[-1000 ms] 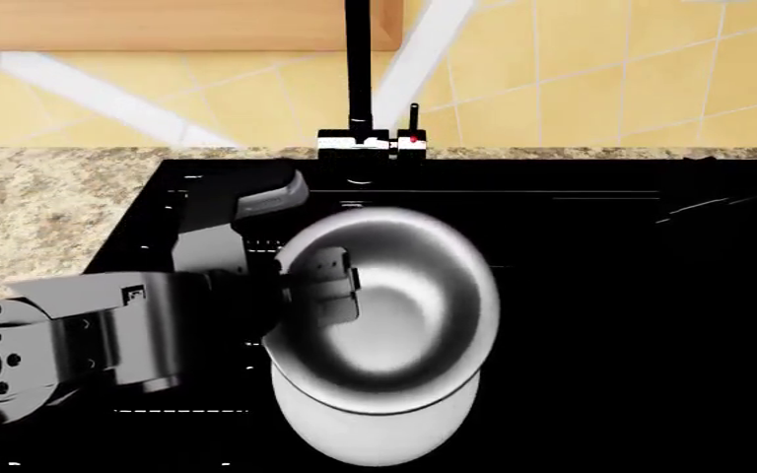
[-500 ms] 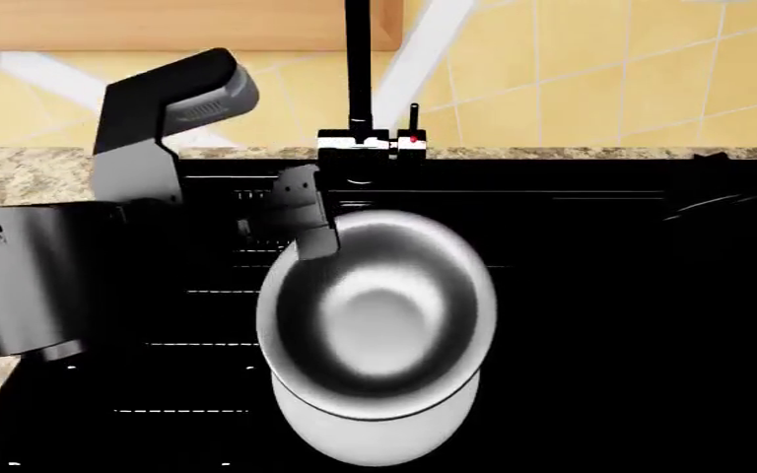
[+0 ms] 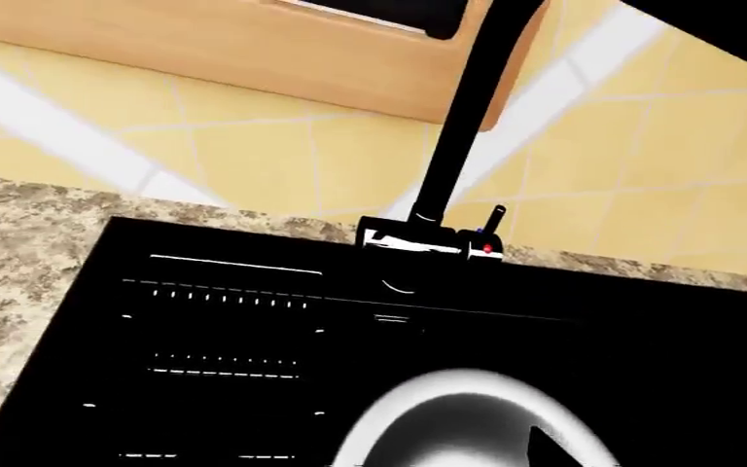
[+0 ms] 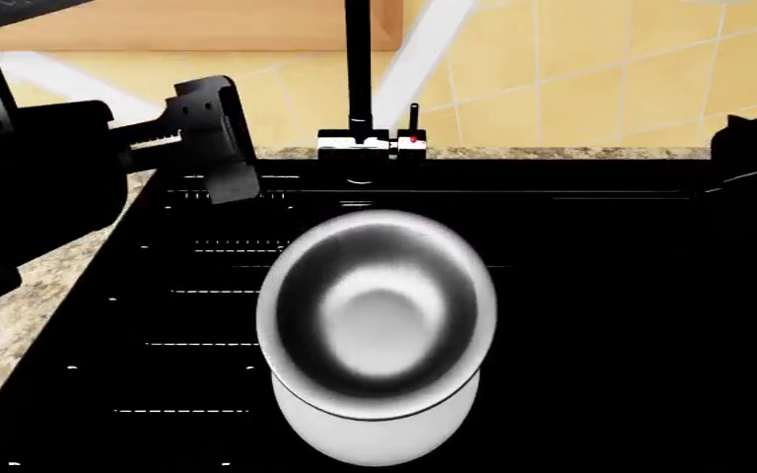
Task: Stack the bowls in the sink.
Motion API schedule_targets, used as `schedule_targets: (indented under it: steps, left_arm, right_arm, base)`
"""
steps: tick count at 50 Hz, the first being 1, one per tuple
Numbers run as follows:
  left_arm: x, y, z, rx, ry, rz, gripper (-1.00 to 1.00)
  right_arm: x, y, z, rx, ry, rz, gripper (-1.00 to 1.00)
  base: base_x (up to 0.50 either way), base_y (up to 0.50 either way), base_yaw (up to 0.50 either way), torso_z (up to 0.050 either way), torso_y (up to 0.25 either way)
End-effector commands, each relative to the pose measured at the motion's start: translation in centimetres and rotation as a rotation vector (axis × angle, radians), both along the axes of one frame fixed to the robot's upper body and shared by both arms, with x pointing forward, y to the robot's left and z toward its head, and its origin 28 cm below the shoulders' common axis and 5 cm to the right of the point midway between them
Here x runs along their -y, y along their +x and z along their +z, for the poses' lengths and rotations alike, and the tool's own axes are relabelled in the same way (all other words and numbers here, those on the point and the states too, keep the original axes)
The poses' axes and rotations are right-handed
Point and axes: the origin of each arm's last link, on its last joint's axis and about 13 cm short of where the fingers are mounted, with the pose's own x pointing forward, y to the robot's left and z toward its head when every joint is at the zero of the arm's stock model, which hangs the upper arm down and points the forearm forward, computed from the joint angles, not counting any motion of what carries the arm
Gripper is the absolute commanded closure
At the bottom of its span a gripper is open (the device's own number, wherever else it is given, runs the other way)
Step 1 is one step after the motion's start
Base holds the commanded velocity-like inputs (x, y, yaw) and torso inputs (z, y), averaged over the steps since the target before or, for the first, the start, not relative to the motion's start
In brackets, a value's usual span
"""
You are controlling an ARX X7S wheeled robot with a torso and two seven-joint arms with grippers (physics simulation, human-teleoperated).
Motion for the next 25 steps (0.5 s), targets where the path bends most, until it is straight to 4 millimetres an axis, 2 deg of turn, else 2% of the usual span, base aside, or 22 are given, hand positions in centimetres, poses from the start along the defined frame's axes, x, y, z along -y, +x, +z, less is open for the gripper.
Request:
schedule_targets:
  steps: [1, 14, 25]
  left_arm:
    - [-1.6, -2.0, 0.2, 0.105, 0.148, 0.069, -1.00]
    - [-3.5, -3.7, 0.2, 0.248, 0.344, 0.157, -1.00]
    - [-5.1, -4.7, -0.5, 0.338, 0.359, 0.187, -1.00]
  right_arm:
    - [0.1, -2.3, 1.3, 0.099, 0.035, 0.050, -1.00]
    - [-0.1, -4.1, 1.0, 0.175, 0.054, 0.094, -1.00]
    - [-0.2, -5.1, 0.8, 0.320, 0.127, 0.068, -1.00]
  base:
    - [0.00, 0.00, 0.00, 0.000, 0.000]
    - [0.00, 0.00, 0.00, 0.000, 0.000]
    - [0.00, 0.00, 0.00, 0.000, 0.000]
